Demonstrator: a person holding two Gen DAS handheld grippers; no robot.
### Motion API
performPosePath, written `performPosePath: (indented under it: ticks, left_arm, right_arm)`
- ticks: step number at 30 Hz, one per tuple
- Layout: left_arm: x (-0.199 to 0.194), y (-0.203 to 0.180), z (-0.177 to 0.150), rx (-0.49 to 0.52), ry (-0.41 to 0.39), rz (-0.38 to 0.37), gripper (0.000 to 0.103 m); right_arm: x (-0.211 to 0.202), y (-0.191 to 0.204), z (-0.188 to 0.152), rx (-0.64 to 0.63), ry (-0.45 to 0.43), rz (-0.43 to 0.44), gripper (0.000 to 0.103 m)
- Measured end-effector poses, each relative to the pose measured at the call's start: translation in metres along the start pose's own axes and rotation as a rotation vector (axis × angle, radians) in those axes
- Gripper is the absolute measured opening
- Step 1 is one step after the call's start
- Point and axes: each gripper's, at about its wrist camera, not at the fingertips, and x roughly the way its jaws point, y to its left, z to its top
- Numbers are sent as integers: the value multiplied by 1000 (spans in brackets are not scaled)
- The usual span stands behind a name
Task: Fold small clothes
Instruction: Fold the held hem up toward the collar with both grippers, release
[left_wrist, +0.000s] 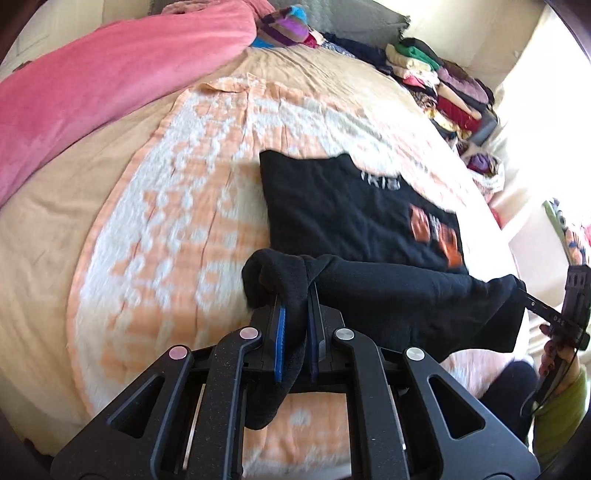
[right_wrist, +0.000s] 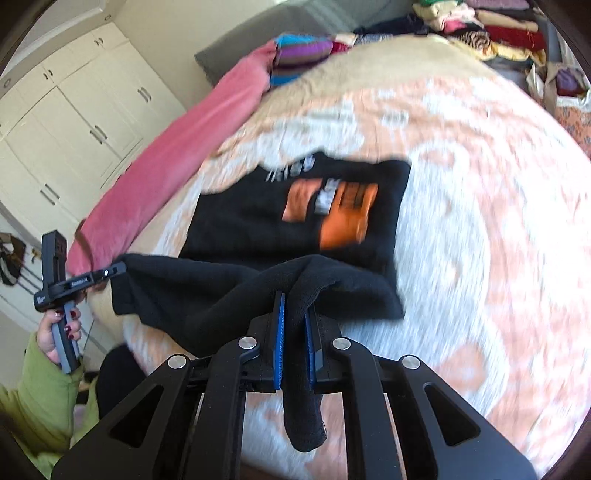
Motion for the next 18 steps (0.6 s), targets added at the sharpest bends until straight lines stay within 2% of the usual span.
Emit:
performPosePath:
  ticks: [6,11,12,18]
  left_arm:
    - [40,1,40,-59,9,5,4]
    - [82,12,61,-123,34,5,4]
    - [88,14,62,-126,38,11,5]
    - [100,26,58,-153,10,5,9]
  right_arm:
    - [39,-24,47,82,-51,-35,9]
    - [76,-51,53,147,-28,-91,9]
    - [82,-58,51,154,-24,-94,12]
    - [74,-84,38,169,-66,-100,25]
